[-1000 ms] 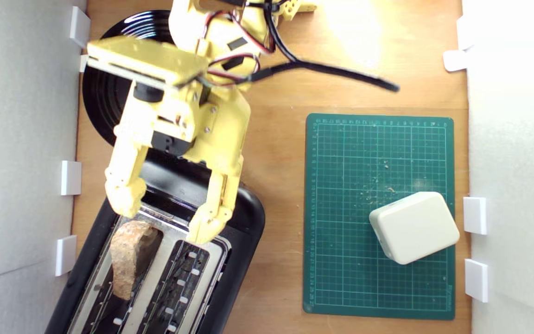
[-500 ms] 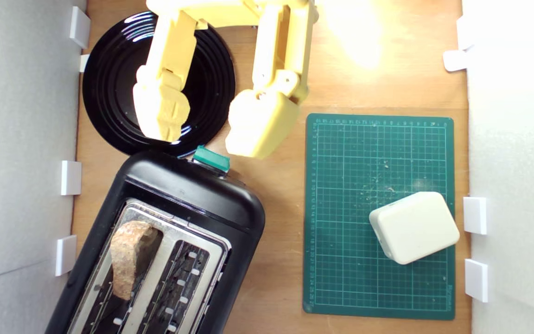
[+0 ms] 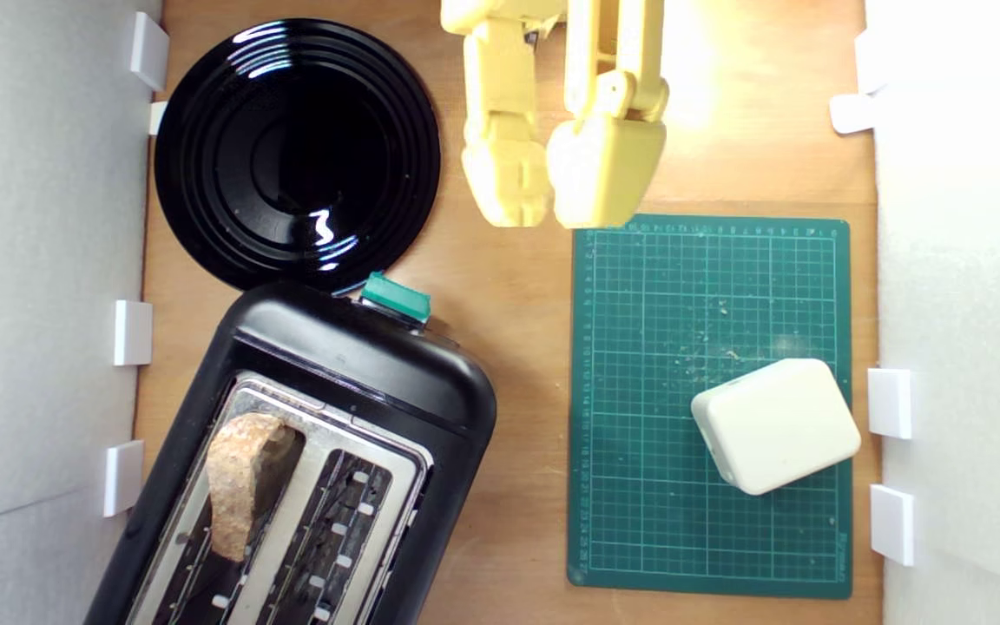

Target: Pick bread and place in toaster

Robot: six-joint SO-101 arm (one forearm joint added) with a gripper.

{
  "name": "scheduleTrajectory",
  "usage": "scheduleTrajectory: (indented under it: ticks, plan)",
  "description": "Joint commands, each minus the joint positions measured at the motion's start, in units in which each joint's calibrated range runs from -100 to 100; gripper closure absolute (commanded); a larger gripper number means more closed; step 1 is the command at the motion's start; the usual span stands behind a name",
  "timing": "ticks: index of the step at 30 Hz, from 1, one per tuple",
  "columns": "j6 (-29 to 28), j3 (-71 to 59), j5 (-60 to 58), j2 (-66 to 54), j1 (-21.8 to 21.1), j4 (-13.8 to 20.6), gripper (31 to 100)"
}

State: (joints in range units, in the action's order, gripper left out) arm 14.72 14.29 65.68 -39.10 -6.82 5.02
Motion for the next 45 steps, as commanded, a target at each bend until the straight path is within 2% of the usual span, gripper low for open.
scheduleTrajectory:
  ticks: [1, 8, 11, 16, 21, 27, 31, 45]
  plan:
    - [0.1, -10.8, 0.1, -6.7, -2.0, 0.2, 65.2]
    - [0.4, -32.6, -0.3, -18.6, -3.3, -0.1, 74.0]
    - [2.4, -42.8, -0.4, -24.4, -3.6, -0.5, 77.8]
    - [3.8, -53.2, -0.4, -30.5, -3.6, -0.5, 80.1]
    - [7.4, -71.4, -0.4, -42.6, -3.6, -0.5, 83.6]
    - [9.9, -83.4, -0.3, -52.2, -3.7, -0.5, 86.5]
    - [10.7, -88.8, -0.3, -55.5, -5.3, 0.1, 86.6]
    - [12.5, -97.7, -0.2, -59.7, -5.2, 0.5, 88.5]
